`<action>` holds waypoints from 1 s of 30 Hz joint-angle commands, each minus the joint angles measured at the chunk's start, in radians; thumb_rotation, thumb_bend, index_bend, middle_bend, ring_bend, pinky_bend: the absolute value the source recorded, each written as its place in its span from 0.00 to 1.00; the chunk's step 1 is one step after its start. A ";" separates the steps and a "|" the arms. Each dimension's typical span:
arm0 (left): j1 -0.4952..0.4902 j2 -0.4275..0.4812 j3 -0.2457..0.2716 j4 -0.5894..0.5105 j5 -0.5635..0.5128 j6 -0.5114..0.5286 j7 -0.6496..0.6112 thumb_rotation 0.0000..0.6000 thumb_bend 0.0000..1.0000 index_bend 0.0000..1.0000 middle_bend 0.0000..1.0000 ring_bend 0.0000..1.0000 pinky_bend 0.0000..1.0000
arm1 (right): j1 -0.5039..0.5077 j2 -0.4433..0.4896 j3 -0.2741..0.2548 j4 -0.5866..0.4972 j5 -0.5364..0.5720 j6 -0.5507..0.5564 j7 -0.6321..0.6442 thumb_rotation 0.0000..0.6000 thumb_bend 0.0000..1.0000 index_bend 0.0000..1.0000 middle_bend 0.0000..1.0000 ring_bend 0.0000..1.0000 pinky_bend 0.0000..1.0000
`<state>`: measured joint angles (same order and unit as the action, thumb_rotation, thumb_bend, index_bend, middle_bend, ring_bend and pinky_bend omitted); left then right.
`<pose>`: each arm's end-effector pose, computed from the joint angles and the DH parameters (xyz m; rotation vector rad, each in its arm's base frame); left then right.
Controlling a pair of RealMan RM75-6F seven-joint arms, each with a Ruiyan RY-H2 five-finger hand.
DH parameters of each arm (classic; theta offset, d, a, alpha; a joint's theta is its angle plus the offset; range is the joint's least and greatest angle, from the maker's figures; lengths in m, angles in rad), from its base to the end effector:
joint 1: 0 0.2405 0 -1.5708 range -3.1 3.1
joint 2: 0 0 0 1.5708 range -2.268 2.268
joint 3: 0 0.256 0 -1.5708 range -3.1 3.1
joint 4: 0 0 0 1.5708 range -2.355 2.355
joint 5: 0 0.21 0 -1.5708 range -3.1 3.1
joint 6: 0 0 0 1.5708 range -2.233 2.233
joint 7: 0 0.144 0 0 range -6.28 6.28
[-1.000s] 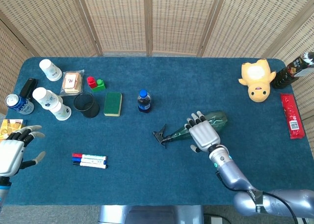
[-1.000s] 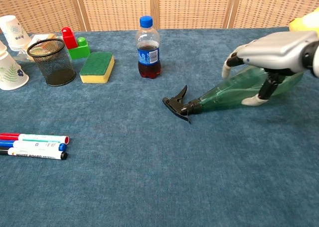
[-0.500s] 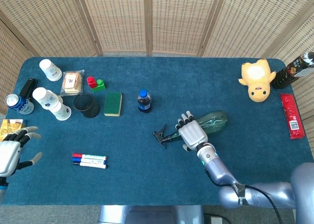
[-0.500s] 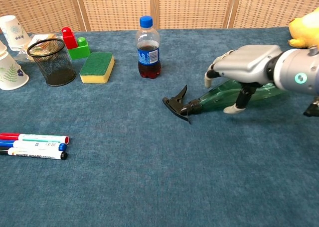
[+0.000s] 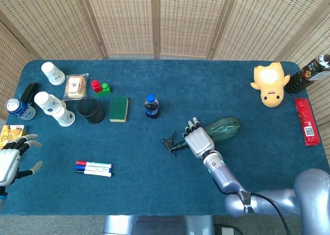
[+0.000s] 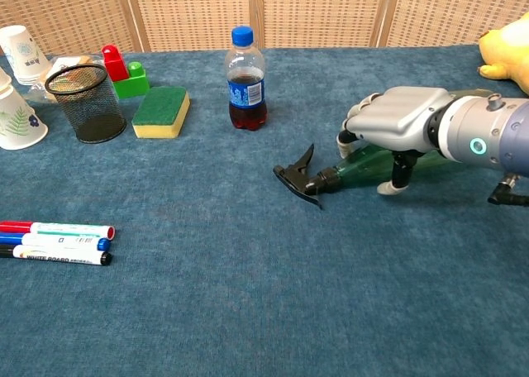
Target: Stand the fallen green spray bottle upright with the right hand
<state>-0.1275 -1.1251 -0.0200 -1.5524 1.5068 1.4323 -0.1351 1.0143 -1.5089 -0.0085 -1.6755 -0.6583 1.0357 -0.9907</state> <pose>-0.3194 0.1890 0.1520 -1.4217 -0.9996 -0.9474 -0.1180 -0.3285 -0.0317 2.1092 -0.5273 0.4149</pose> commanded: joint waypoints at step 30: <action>0.000 -0.001 -0.010 -0.008 -0.020 -0.009 0.010 1.00 0.31 0.36 0.26 0.27 0.29 | -0.176 0.219 0.218 0.002 -0.337 -0.051 0.770 1.00 0.26 0.62 0.58 0.44 0.49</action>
<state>-0.1273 -1.1272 -0.0290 -1.5591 1.4877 1.4232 -0.1270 0.8817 -1.3424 0.1548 -1.6639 -0.9489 0.9892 -0.3405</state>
